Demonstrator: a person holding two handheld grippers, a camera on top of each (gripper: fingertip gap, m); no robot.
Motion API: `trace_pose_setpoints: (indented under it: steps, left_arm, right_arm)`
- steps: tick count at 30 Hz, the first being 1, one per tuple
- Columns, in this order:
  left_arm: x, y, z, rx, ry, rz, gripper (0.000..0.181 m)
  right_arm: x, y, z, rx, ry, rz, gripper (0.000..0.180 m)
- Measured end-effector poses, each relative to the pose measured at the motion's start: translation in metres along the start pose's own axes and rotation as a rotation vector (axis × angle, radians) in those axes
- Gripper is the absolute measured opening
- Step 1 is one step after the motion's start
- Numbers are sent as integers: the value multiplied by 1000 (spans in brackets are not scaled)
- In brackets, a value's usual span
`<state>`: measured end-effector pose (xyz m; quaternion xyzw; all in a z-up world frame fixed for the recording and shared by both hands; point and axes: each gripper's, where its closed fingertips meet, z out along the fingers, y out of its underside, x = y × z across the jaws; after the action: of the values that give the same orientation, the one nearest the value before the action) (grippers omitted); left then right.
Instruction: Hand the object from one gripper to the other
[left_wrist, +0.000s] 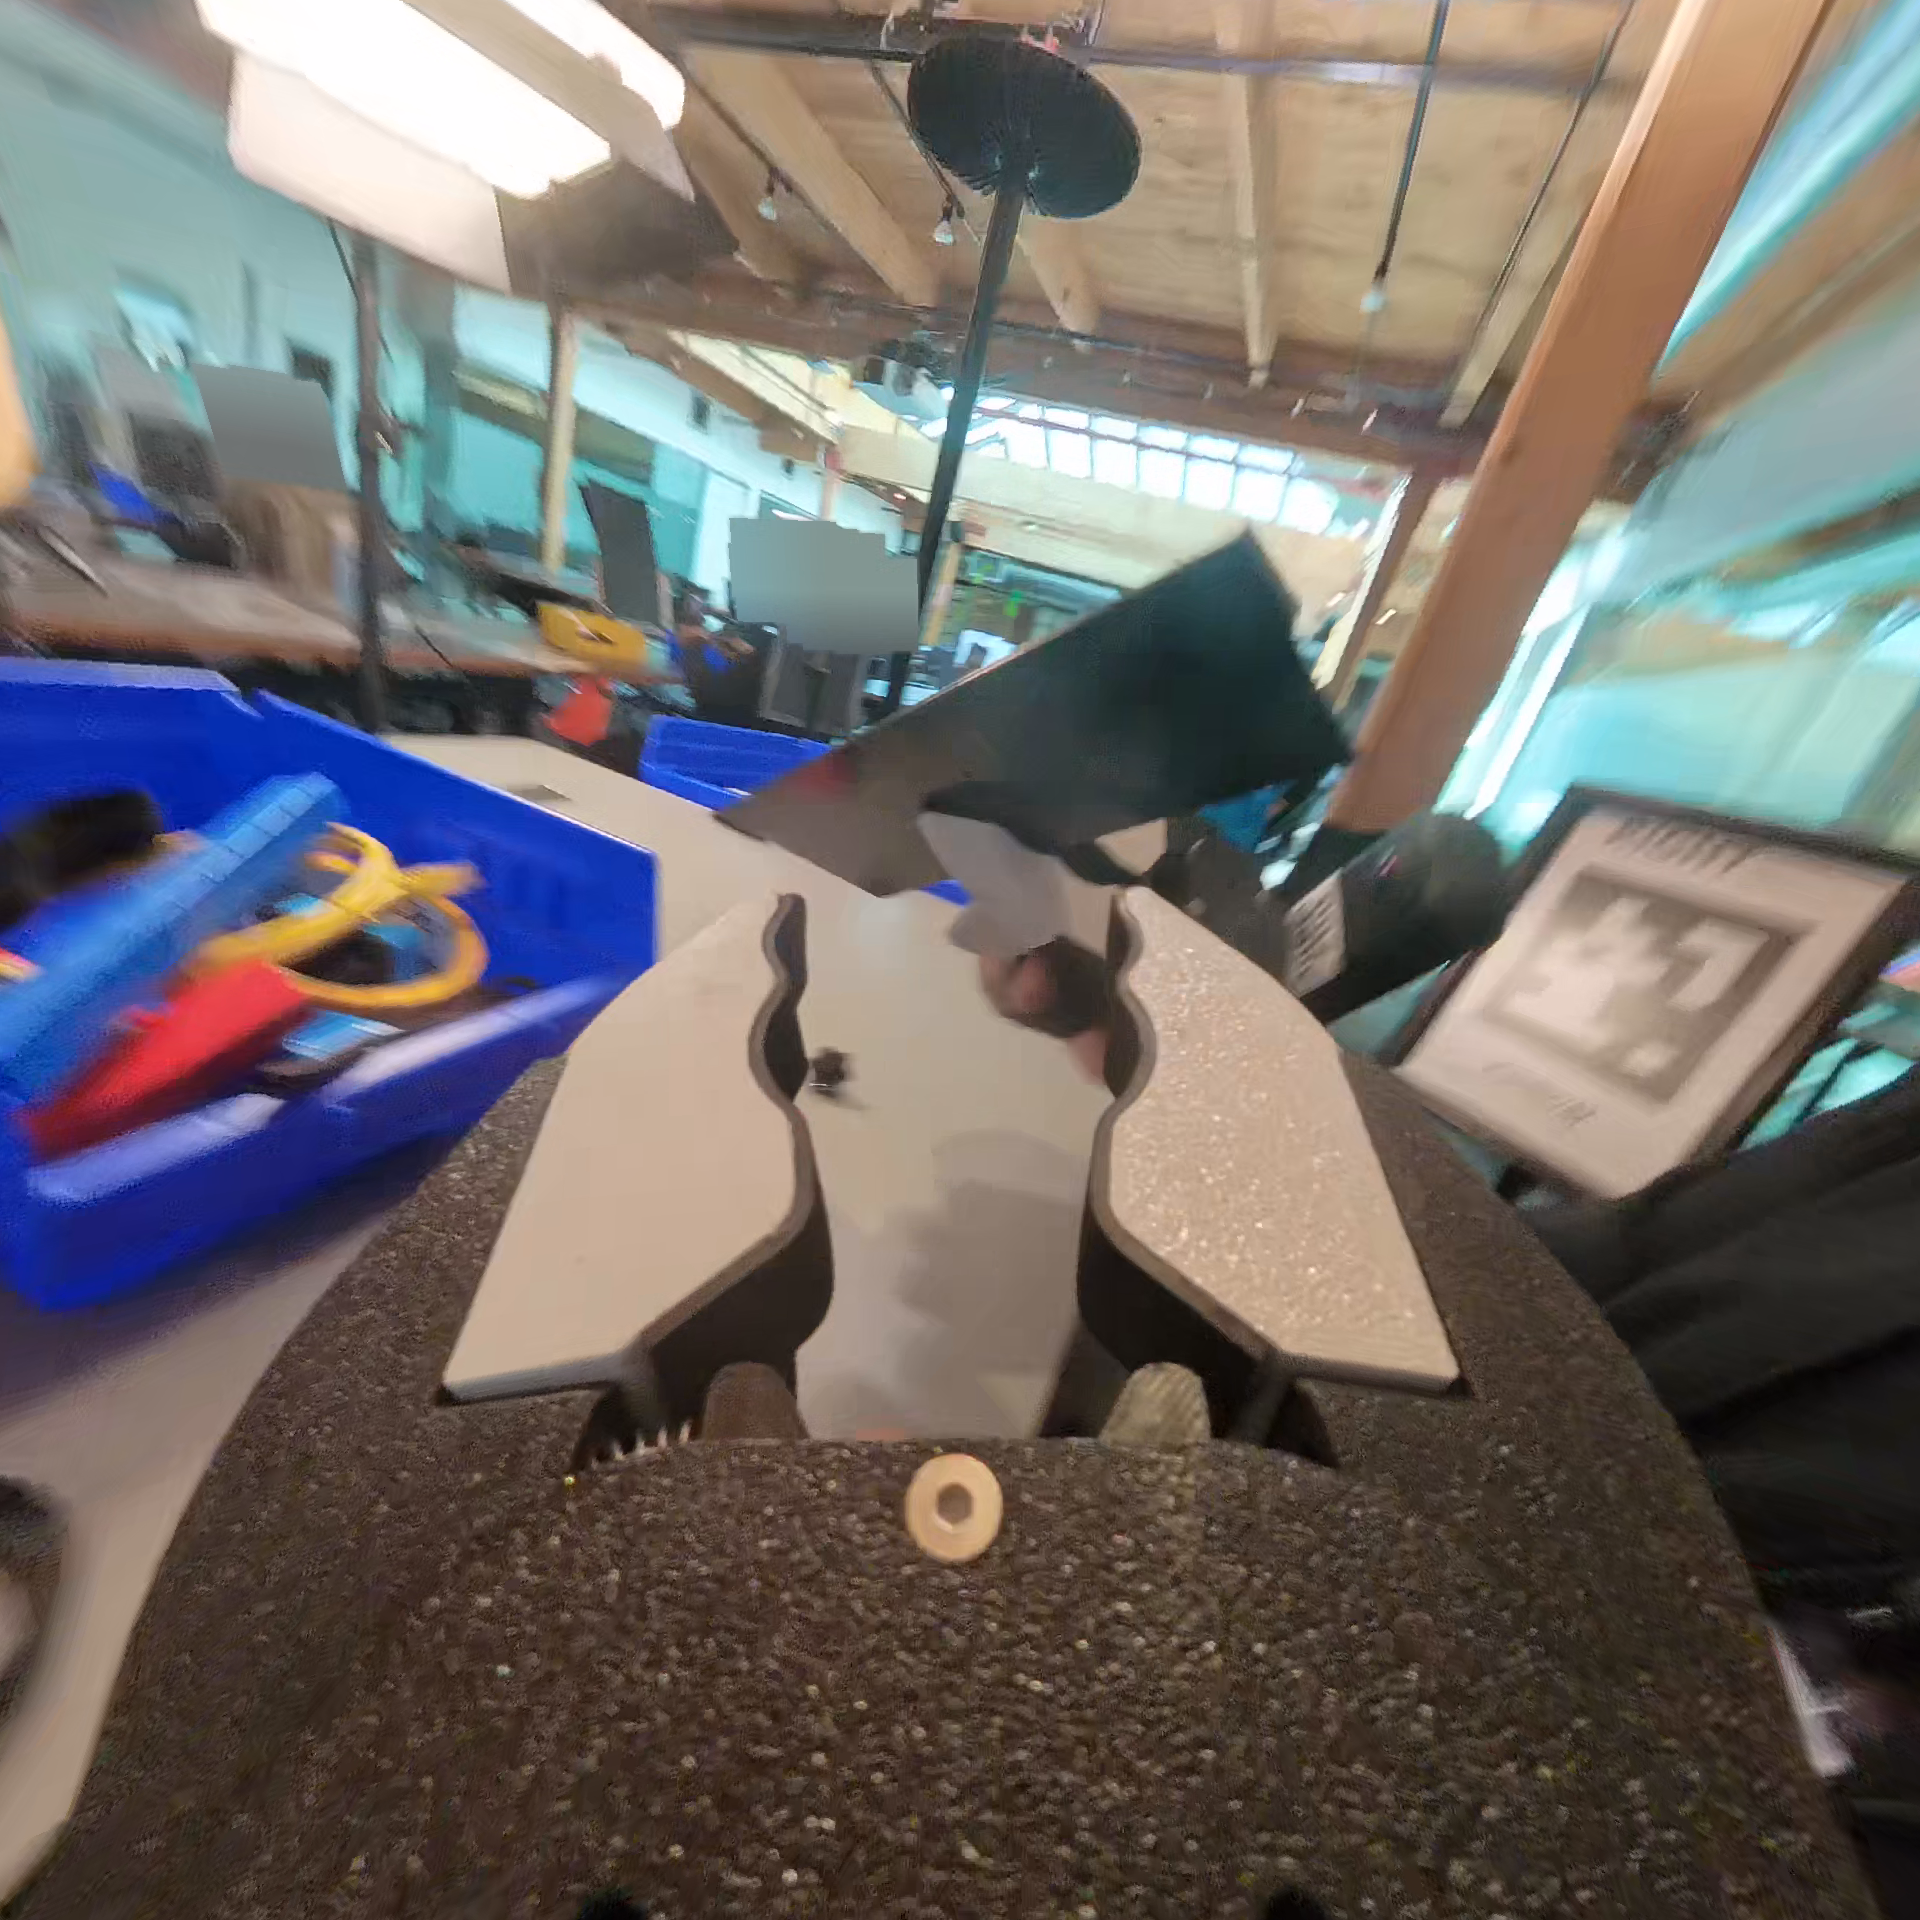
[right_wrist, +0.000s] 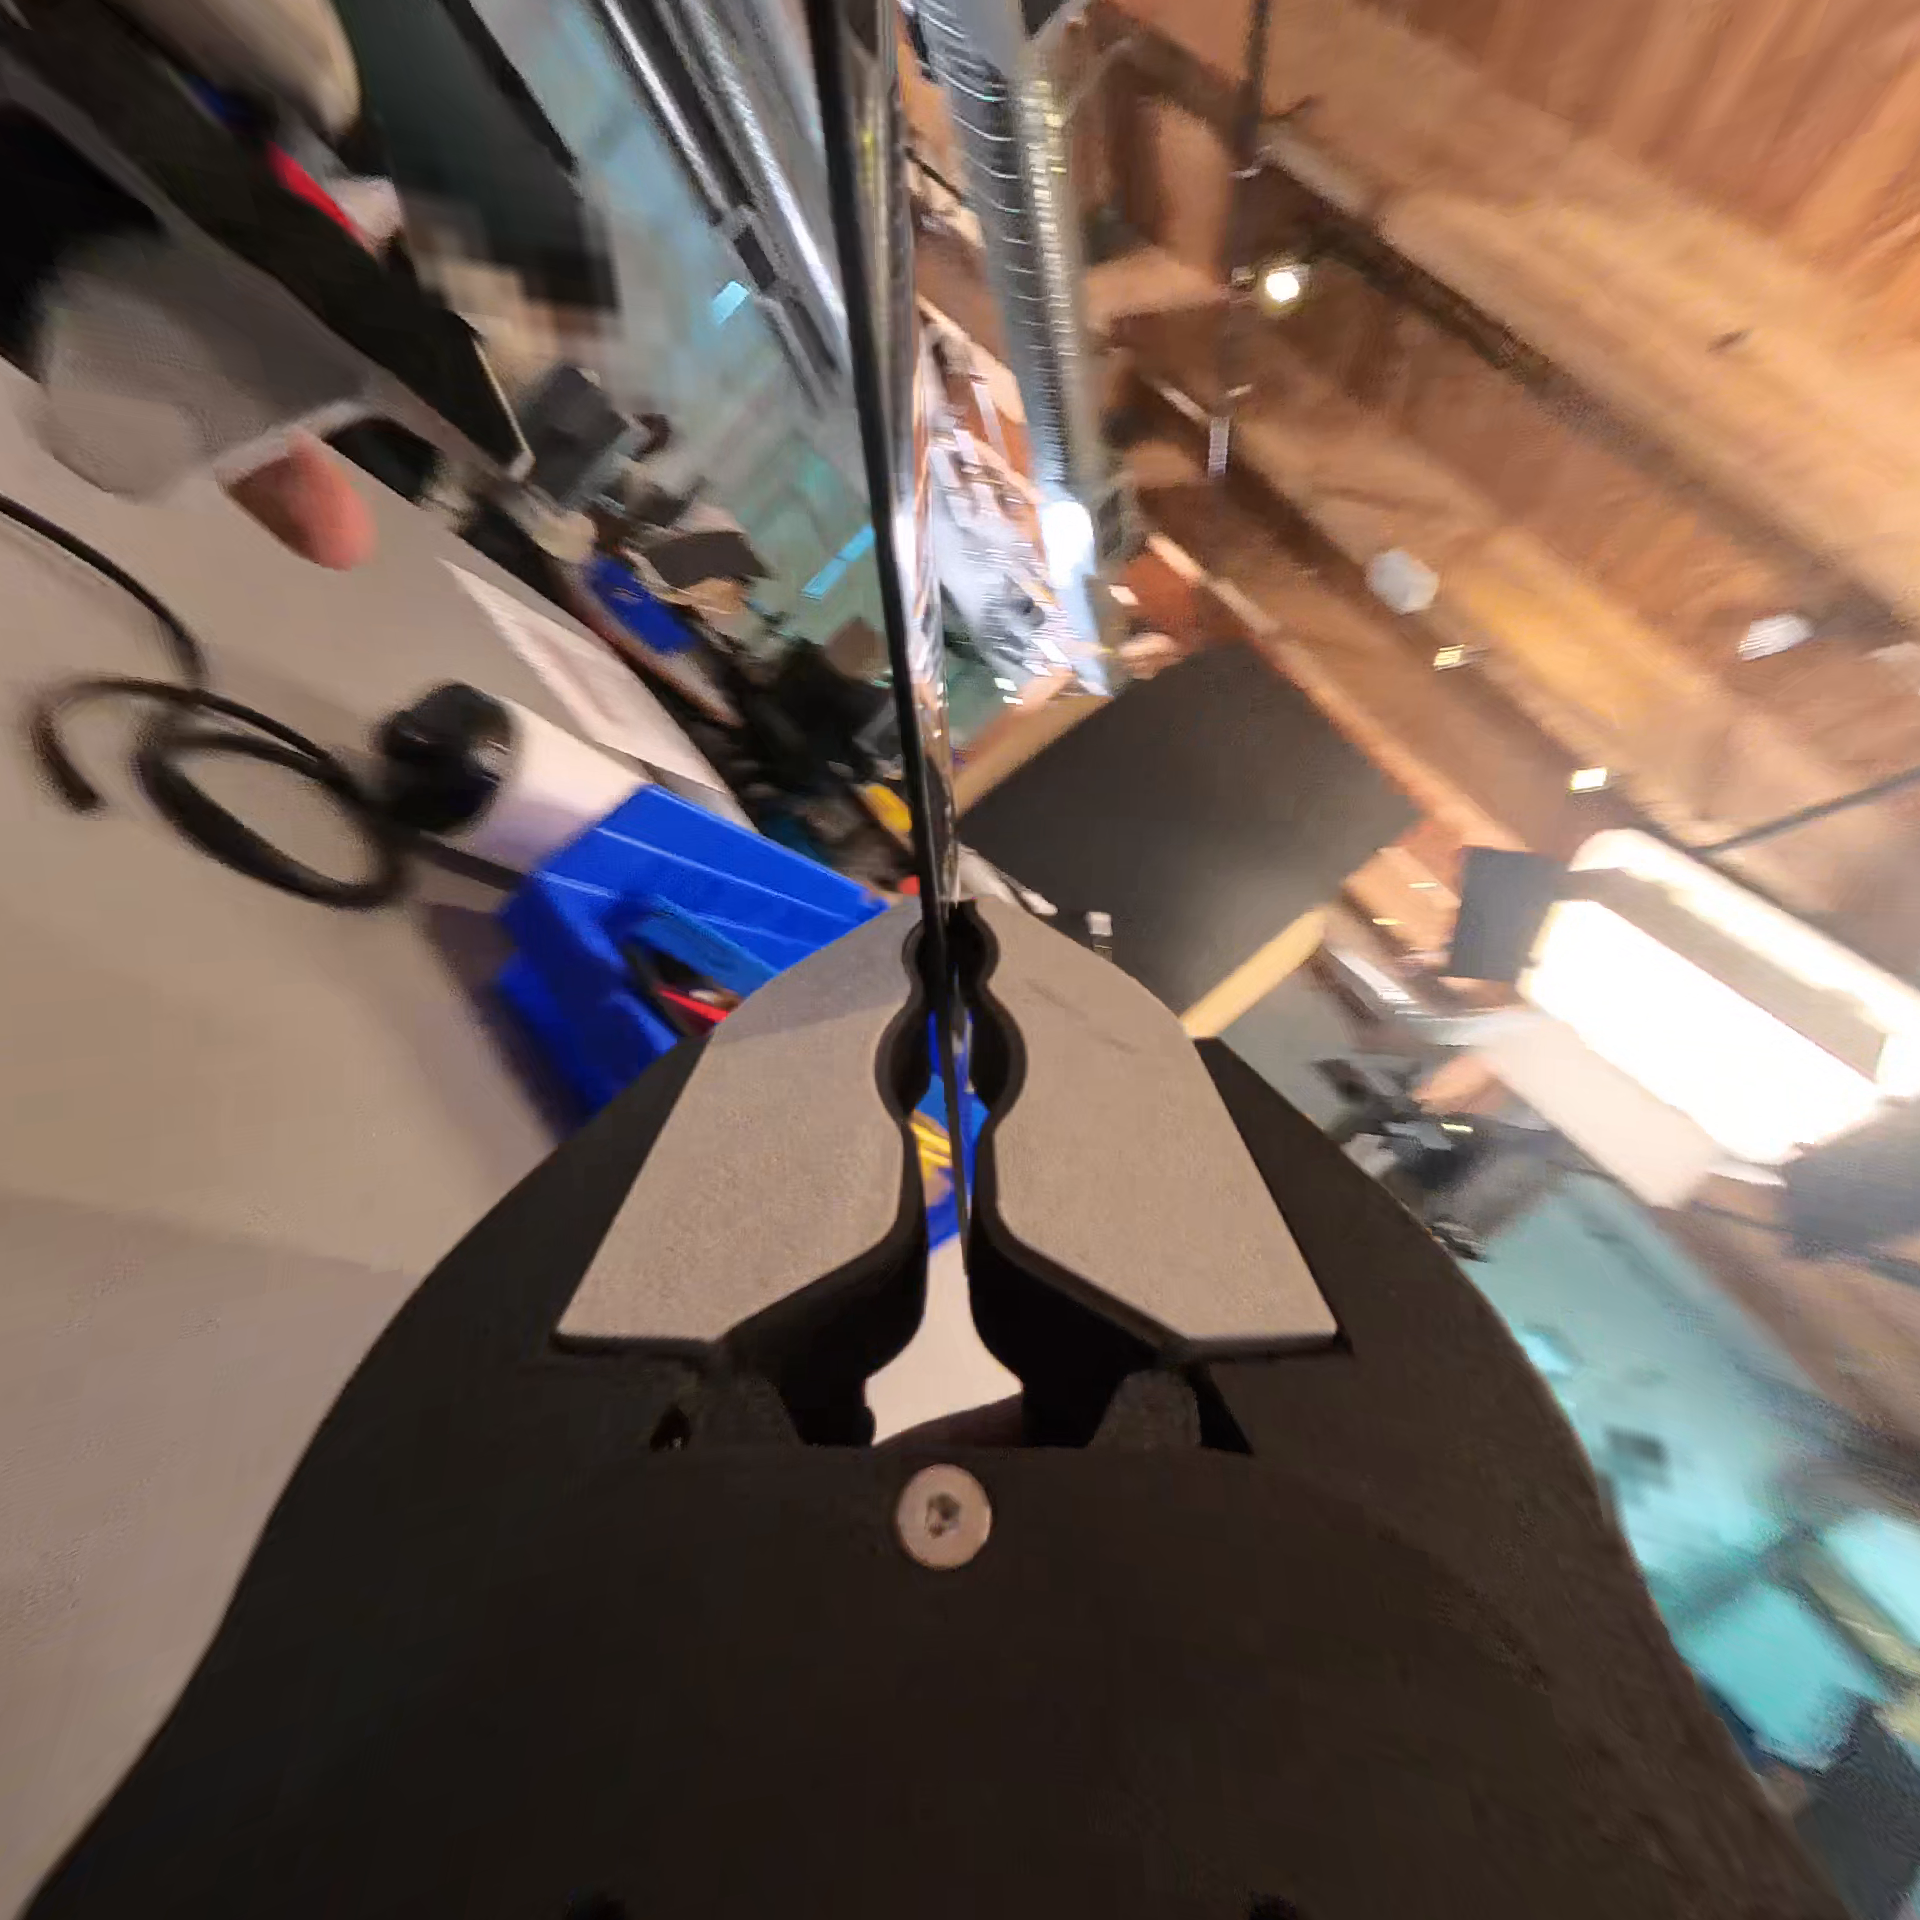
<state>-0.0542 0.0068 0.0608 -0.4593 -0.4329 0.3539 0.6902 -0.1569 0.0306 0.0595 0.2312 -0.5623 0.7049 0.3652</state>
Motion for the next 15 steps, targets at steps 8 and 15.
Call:
trace_pose_setpoints:
  steps: [8, 15]
  left_arm:
    - [46, 15, 43, -34, 163, -424, 80]
    - [19, 26, 48, 58, -10, -314, 11]
  right_arm:
    - [8, 9, -4, -53, 272, -391, 0]
    - [-10, -5, -8, 55, 185, -299, 22]
